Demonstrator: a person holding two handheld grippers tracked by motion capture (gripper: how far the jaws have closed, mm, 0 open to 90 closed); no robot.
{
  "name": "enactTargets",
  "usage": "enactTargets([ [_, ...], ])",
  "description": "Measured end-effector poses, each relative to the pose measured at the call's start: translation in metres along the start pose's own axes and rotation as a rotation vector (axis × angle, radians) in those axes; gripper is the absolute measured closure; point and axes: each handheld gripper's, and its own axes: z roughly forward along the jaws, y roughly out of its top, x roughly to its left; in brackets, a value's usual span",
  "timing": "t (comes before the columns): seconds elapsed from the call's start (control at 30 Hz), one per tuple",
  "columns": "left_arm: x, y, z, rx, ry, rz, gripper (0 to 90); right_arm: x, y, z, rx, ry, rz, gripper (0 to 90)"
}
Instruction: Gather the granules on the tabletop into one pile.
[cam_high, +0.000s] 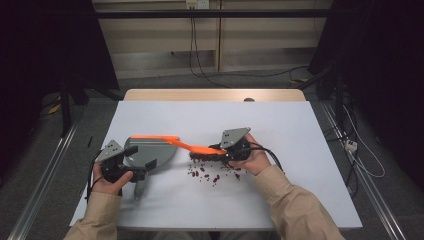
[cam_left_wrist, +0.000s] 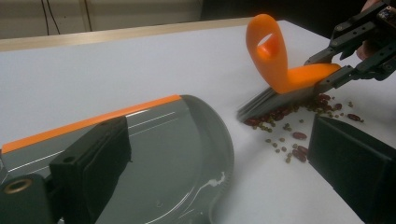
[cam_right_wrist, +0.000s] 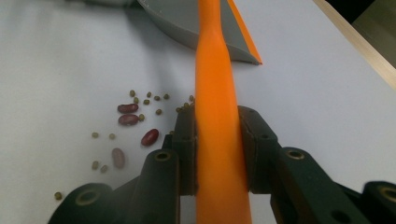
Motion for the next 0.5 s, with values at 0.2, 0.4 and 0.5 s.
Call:
enactTargets([
  [0.2, -0.0006, -0.0001, 0.0002, 0.001, 0.001, 0.0, 6.2, 0.0037, 0.0007, -0.0023, 0.003, 0.005, 0.001, 71.0],
  [0.4, -0.0006, -0.0001, 0.0004, 0.003, -0.001, 0.004, 6.2, 0.0065, -0.0008, -0.0052, -0.006, -0.004, 0.016, 71.1],
  [0.5, -0.0013, -0.0003, 0.0011, 0.003, -0.002, 0.005, 6.2, 0.0048, -0.0011, -0.0074, -0.015, -0.029, 0.031, 71.3],
])
